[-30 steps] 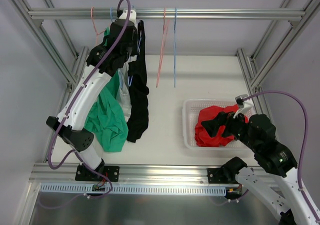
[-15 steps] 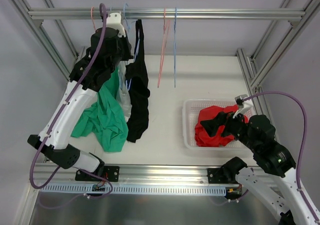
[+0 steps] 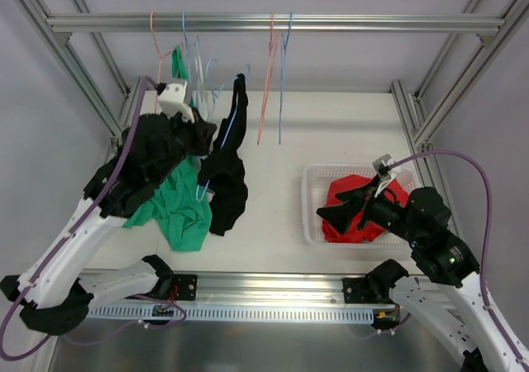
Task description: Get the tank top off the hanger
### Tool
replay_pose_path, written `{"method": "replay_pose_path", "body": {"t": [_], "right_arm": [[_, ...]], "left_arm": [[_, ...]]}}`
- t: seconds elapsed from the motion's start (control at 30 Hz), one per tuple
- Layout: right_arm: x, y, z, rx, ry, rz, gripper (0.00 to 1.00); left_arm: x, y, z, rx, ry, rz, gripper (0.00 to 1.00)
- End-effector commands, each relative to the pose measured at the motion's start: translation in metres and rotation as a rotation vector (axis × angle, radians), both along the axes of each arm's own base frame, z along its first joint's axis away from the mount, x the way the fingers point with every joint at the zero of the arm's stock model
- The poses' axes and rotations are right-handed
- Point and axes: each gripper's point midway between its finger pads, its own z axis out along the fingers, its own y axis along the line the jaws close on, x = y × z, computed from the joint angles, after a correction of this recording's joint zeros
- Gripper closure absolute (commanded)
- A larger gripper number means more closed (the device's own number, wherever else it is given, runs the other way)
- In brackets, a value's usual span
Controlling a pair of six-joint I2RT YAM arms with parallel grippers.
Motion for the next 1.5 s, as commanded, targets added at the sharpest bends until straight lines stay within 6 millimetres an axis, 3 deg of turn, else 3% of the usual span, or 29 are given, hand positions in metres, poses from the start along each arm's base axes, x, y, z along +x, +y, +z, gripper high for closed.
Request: {"method": "replay_pose_path", "body": {"t": [0.0, 0.03, 0.07, 0.1, 0.13, 0.17, 0.23, 0.27, 0.3, 0.37, 0.4, 0.43, 0.47, 0.5, 0.6, 0.67, 0.7, 0.8, 0.83, 0.97, 1.1, 1.13, 1.27, 1.43, 1.47], "right_arm": [[-0.019, 0.028, 0.024, 0.086, -0.099, 0.225, 0.01], [-0.020, 0.031, 0.023, 0.091, -0.098, 0.243, 0.01], [-0.021, 0.035, 0.018, 0.099, -0.099, 0.268, 0.00], [-0.023, 0.036, 0.022, 0.113, -0.110, 0.280, 0.01], [-0.022, 0.038, 0.014, 0.118, -0.090, 0.285, 0.01], [-0.021, 0.040, 0.016, 0.134, -0.101, 0.291, 0.00], [-0.018, 0.044, 0.004, 0.138, -0.077, 0.288, 0.01], [-0.015, 0.046, 0.005, 0.151, -0.080, 0.278, 0.00], [-0.015, 0.050, 0.003, 0.156, -0.079, 0.289, 0.00], [-0.006, 0.057, -0.005, 0.147, -0.063, 0.261, 0.02], [-0.004, 0.060, -0.010, 0.132, -0.051, 0.256, 0.03], [-0.008, 0.067, -0.014, 0.115, -0.044, 0.271, 0.05], [0.004, 0.069, -0.023, 0.070, -0.036, 0.212, 0.06], [-0.001, 0.077, -0.028, 0.049, -0.028, 0.228, 0.07], [0.015, 0.090, -0.047, -0.024, -0.013, 0.140, 0.10], [0.027, 0.099, -0.046, -0.006, -0.039, 0.097, 0.13], [0.031, 0.106, -0.055, -0.029, -0.030, 0.084, 0.14], [0.038, 0.122, -0.051, -0.029, -0.050, 0.086, 0.22], [0.042, 0.129, -0.058, -0.059, -0.052, 0.094, 0.25], [0.063, 0.131, -0.066, -0.126, -0.077, 0.011, 0.35], [0.068, 0.134, -0.076, -0.164, -0.072, 0.002, 0.40], [0.068, 0.135, -0.078, -0.168, -0.067, 0.007, 0.44], [0.065, 0.136, -0.082, -0.171, -0.062, 0.016, 1.00], [0.063, 0.117, -0.063, -0.165, -0.095, -0.022, 1.00], [0.071, 0.106, -0.052, -0.171, -0.115, -0.087, 1.00]], "left_arm": [[-0.040, 0.000, 0.005, -0.092, -0.057, -0.081, 1.00], [-0.060, 0.004, 0.007, -0.118, -0.079, -0.113, 1.00], [-0.066, 0.002, -0.023, -0.101, -0.032, -0.130, 1.00], [-0.073, 0.003, -0.035, -0.107, -0.015, -0.140, 1.00], [-0.089, 0.008, -0.037, -0.157, -0.020, -0.169, 1.00], [-0.094, 0.009, -0.070, -0.131, 0.039, -0.174, 1.00], [-0.110, 0.015, -0.088, -0.178, 0.078, -0.195, 1.00], [-0.115, 0.013, -0.117, -0.159, 0.134, -0.210, 1.00], [-0.122, 0.011, -0.131, -0.158, 0.164, -0.238, 1.00], [-0.142, 0.002, -0.145, -0.200, 0.207, -0.336, 1.00], [-0.148, -0.001, -0.166, -0.188, 0.247, -0.361, 1.00], [-0.156, -0.002, -0.169, -0.200, 0.250, -0.398, 1.00], [-0.164, -0.006, -0.181, -0.198, 0.280, -0.442, 1.00], [-0.170, -0.006, -0.179, -0.220, 0.269, -0.470, 1.00], [-0.188, -0.012, -0.172, -0.270, 0.271, -0.562, 1.00], [-0.199, -0.015, -0.164, -0.288, 0.269, -0.626, 1.00], [-0.203, -0.017, -0.161, -0.292, 0.271, -0.653, 1.00], [-0.216, -0.022, -0.155, -0.304, 0.291, -0.726, 1.00], [-0.217, -0.022, -0.154, -0.309, 0.294, -0.733, 1.00], [-0.219, -0.022, -0.151, -0.325, 0.287, -0.734, 1.00], [-0.220, -0.018, -0.139, -0.347, 0.242, -0.730, 1.00], [-0.220, -0.017, -0.138, -0.349, 0.238, -0.729, 1.00], [-0.218, -0.015, -0.133, -0.351, 0.216, -0.719, 1.00], [-0.216, -0.015, -0.134, -0.324, 0.205, -0.718, 1.00], [-0.216, -0.015, -0.132, -0.321, 0.200, -0.723, 1.00]]}}
